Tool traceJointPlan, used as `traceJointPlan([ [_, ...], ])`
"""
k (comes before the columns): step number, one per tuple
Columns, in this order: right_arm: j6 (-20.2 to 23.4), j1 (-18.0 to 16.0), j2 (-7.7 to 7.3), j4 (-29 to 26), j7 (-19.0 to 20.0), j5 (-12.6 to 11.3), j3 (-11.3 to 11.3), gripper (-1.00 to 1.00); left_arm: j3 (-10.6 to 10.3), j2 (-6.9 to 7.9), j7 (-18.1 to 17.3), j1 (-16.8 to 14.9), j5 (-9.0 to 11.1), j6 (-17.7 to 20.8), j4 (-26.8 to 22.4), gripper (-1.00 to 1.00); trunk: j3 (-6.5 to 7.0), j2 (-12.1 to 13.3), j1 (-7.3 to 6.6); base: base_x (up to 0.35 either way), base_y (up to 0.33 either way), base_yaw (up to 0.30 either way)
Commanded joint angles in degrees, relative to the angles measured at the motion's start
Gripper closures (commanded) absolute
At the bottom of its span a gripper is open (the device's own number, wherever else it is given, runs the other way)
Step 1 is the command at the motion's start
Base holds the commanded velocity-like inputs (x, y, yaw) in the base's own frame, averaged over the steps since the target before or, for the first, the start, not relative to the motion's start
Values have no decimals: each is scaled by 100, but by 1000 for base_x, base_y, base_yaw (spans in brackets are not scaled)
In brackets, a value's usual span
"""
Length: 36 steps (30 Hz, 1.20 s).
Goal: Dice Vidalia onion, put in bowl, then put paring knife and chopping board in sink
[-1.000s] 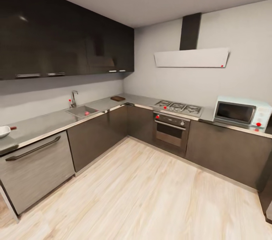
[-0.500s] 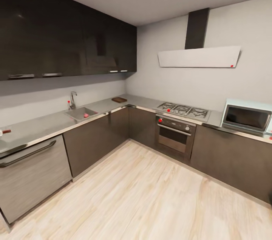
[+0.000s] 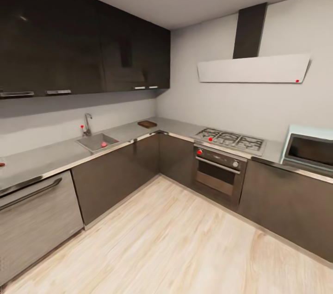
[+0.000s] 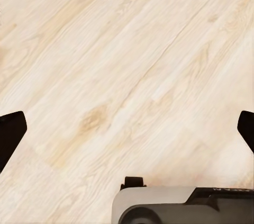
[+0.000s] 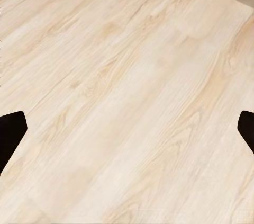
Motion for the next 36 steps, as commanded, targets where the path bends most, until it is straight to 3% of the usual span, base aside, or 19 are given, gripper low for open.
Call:
traceJointPlan([
  [1, -16, -1, 1, 4, -20, 2, 3, -100, 2, 1, 3, 0, 15, -14, 2, -100, -1, -2, 5, 314, -117, 195],
  [18, -18, -1, 5, 4, -20, 2, 5, -100, 2, -1, 2, -1, 15, -14, 2, -100, -1, -2, 5, 308, -127, 216],
  [36, -13, -1, 10, 6, -20, 6, 9, -100, 2, -1, 5, 1, 15, -14, 17, -100, -1, -2, 5, 263, -224, 244],
])
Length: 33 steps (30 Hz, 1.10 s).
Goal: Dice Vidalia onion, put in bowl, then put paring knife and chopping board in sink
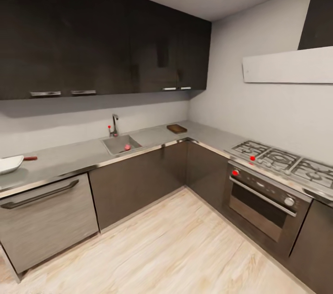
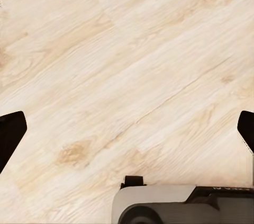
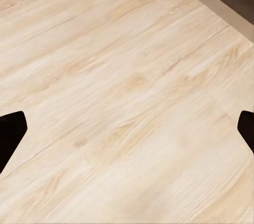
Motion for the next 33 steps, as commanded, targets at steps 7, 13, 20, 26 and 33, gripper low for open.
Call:
traceJointPlan([
  [7, -17, -1, 1, 11, -20, 6, 5, -100, 3, -1, -1, -3, 15, -14, 1, -100, -2, -3, 4, 244, -242, 245],
  [13, -17, -1, 1, 6, -20, 6, 7, -100, 3, -1, 0, -4, 15, -14, -4, -100, -2, -3, 4, 243, -240, 245],
  [20, -17, -1, 1, 8, -20, 2, 8, -100, 3, 0, 2, -1, 15, -14, -6, -100, -2, -3, 4, 243, -211, 245],
  [26, -20, -1, 3, 7, -20, 5, 8, -100, 3, 4, 1, 0, 15, -14, -6, -100, -2, -3, 4, 243, -185, 245],
  [33, -20, -1, 1, 8, -20, 3, 13, -100, 3, 6, 0, -1, 15, -14, -6, -100, -2, -3, 4, 243, -151, 245],
])
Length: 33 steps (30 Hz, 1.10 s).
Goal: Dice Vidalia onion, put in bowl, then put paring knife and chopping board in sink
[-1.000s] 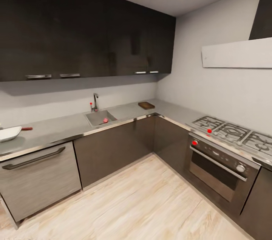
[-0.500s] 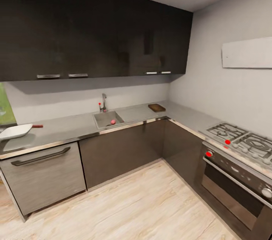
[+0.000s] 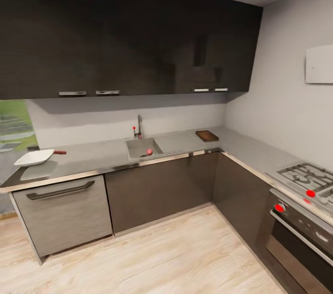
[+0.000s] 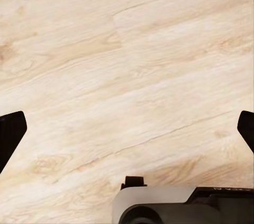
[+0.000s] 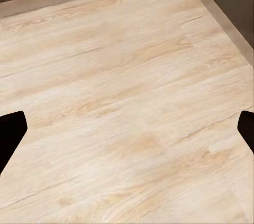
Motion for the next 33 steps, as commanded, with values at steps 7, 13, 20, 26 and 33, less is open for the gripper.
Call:
traceJointPlan([
  [7, -18, -1, 1, 4, -22, 0, 7, -100, 2, 0, 3, 1, 15, -14, 2, -100, -1, -3, 4, 243, -153, 237],
  [13, -14, -1, 1, 2, -22, 0, 7, -100, 1, -3, 3, -2, 15, -14, 2, -100, -1, -3, 4, 243, -156, 42],
  [20, -13, -1, 1, 2, -22, 3, 15, -100, 1, -3, 4, -2, 15, -14, 2, -100, -1, -3, 4, 243, -157, 4],
  [26, -17, -1, 3, 2, -22, 6, 13, -100, 2, -7, -1, -3, 15, -14, 4, -100, -1, -3, 4, 244, -166, 0],
  [33, -19, -1, -25, 6, -20, 12, 12, -100, 0, -4, 2, 0, 15, -14, 2, -100, -1, -3, 4, 243, -174, 0],
])
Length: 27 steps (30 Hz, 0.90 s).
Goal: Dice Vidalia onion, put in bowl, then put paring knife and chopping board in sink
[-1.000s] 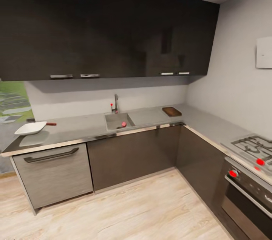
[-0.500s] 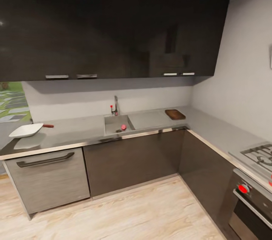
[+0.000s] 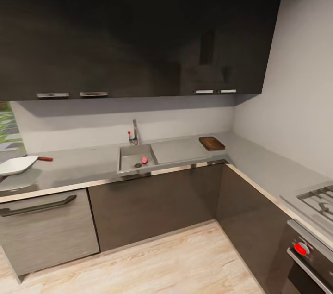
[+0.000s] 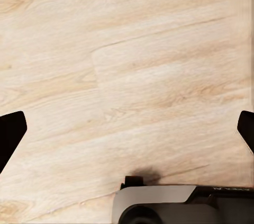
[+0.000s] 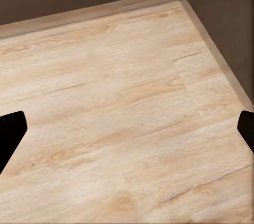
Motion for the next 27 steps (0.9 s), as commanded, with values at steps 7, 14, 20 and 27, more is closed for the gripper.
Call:
traceJointPlan([
  [7, -12, -2, -9, 7, -16, 13, 3, -100, 0, -2, 2, -1, 15, -16, -4, -100, -2, -3, 4, 243, -173, 0],
  [14, -12, -2, 0, 6, -17, 8, -9, -100, 1, 5, 4, 0, 15, -16, -16, -100, -2, -3, 4, 160, -100, 0],
  [20, -12, -2, 1, 6, -15, 7, -1, -100, 5, 5, 4, -2, 15, -16, -10, -100, -2, -3, 4, 14, -7, 0],
  [27, -15, -2, 1, 3, -15, 7, -1, -100, -2, 5, 1, 0, 15, -17, -7, -100, -2, -3, 4, 0, 0, 0],
])
